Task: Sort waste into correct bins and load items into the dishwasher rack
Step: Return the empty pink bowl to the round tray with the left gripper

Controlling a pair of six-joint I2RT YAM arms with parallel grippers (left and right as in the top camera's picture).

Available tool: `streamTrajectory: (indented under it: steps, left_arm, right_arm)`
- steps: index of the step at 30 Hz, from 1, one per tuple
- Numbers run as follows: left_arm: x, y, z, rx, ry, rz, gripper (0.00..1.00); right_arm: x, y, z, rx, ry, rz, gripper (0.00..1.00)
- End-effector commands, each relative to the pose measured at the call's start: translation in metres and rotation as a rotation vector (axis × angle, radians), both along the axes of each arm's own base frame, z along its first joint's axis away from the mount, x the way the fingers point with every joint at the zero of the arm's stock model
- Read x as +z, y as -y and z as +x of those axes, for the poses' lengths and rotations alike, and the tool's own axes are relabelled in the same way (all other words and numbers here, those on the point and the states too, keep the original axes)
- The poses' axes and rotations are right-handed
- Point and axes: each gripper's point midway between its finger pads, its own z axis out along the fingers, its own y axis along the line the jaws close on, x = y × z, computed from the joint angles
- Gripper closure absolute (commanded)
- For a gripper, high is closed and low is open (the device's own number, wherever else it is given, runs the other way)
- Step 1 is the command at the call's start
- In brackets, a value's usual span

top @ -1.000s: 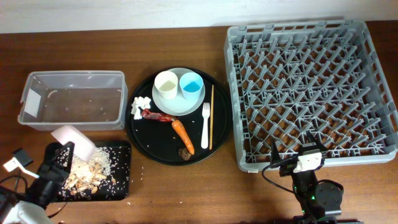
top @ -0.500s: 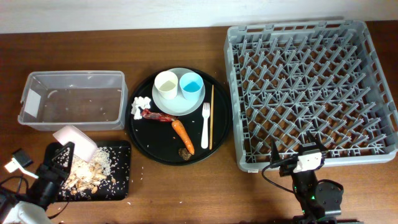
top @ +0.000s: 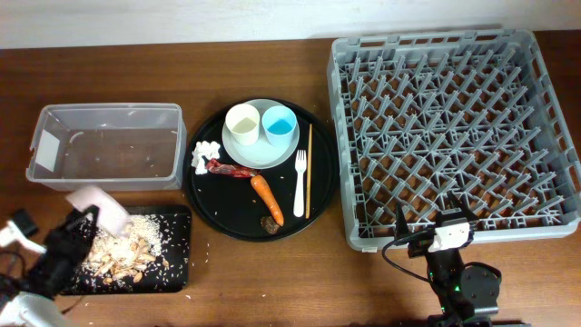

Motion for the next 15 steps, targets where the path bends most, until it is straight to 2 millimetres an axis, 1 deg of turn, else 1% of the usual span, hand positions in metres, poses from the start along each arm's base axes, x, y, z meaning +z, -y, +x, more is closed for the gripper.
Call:
streamTrajectory:
  steps: [1,2,3,4,6,8,9,11,12,13,14,15]
  left_arm:
    - [0.038,0.007,0.013,0.027,-0.091,0.171,1.0]
    - [0.048,0.021,0.02,0.023,-0.131,0.259,1.0]
    - [0.059,0.043,0.025,-0.014,-0.133,0.326,1.0]
    - [0.063,0.059,0.029,-0.042,-0.139,0.367,1.0]
    - [0.057,0.115,0.034,-0.157,-0.172,0.502,1.0]
    - [0.047,0.158,0.038,-0.274,-0.185,0.575,1.0]
    - [0.037,0.176,0.041,-0.324,-0.208,0.634,1.0]
    - [0.0,0.215,0.044,-0.449,-0.292,0.762,1.0]
    - [-0.015,0.224,0.045,-0.479,-0.333,0.809,1.0]
    - [-0.034,0.232,0.045,-0.512,-0.386,0.862,1.0]
    - [-0.063,0.252,0.043,-0.598,-0.451,0.899,1.0]
    - [-0.084,0.262,0.039,-0.654,-0.503,0.918,1.0]
  right_arm:
    - [-0.002,-0.001,0.0,0.006,-0.003,-0.006,0.01]
    - [-0.002,-0.001,0.0,0.006,-0.003,-0.006,0.01]
    - [-0.002,-0.001,0.0,0.006,-0.003,-0.007,0.01]
    - [-0.002,-0.001,0.0,0.006,-0.003,-0.007,0.01]
    - [-0.002,-0.001,0.0,0.007,-0.003,-0.007,0.01]
    - [-0.002,-0.001,0.0,0.006,-0.003,-0.007,0.01]
    - [-0.002,-0.001,0.0,0.007,-0.003,-0.007,0.01]
    - [-0.002,-0.001,0.0,0.007,-0.003,-0.007,0.01]
    - [-0.002,-0.001,0.0,0.006,-0.003,-0.006,0.01]
    - [-0.002,-0.001,0.0,0.006,-0.003,-0.006,0.01]
    - [-0.002,-0.001,0.0,0.007,-0.003,-0.006,0.01]
    - [-0.002,-0.001,0.0,0.007,-0.003,-0.007,0.01]
